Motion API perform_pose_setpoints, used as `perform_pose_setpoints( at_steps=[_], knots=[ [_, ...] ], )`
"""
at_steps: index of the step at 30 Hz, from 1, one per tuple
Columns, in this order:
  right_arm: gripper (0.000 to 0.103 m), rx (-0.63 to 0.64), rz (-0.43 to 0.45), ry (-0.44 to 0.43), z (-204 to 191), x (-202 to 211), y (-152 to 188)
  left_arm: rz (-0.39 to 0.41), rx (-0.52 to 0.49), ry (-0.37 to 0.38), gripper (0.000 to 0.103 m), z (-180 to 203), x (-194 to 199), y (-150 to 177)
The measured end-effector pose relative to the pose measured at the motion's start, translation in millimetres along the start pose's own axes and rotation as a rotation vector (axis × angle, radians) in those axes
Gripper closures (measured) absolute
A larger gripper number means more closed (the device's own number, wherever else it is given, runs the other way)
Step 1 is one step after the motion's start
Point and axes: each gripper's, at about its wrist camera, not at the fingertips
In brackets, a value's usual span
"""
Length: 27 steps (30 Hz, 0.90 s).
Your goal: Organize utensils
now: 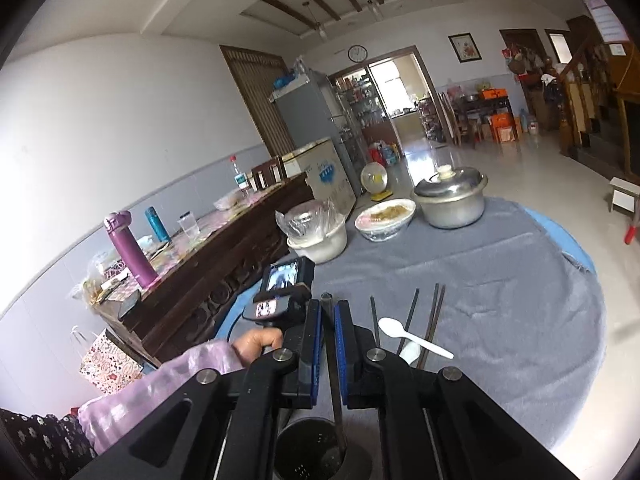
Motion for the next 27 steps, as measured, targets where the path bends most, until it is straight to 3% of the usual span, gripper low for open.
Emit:
perform_pose_setpoints(
  at_steps=[3, 7, 9, 17, 23, 27],
  knots=[
    [0.093, -0.012, -0.008, -0.016, 4, -1, 2, 0.004, -0.004, 0.002, 0.080, -4, 2, 1],
    [0.076, -0.071, 0.028, -0.013, 18, 6, 1, 0.011, -0.007, 0.004, 0.092, -5, 2, -2],
    [0.075, -0.093, 0.047, 0.006, 25, 10, 2, 0.015, -0.009, 0.005, 0.097, -5, 2, -2],
    [0.075, -0.140, 0.070, 0.073, 44, 20, 1, 0.047, -0.013, 0.036, 0.098, -10, 12, 12],
    [0.075, -0.172, 0.074, 0.127, 56, 25, 9, 0.140, 0.007, 0.108, 0.098, -26, 63, 29],
    [0.075, -0.211, 0.082, 0.177, 70, 20, 23, 0.244, 0.039, 0.165, 0.098, -40, 112, 46]
  ],
)
Point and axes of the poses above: each gripper's, at about its wrist camera, not at the fingertips, and x roughly against the way its jaws point, z to its right, y to its underside, and after that the axes turned 9 degrees about x, right-handed
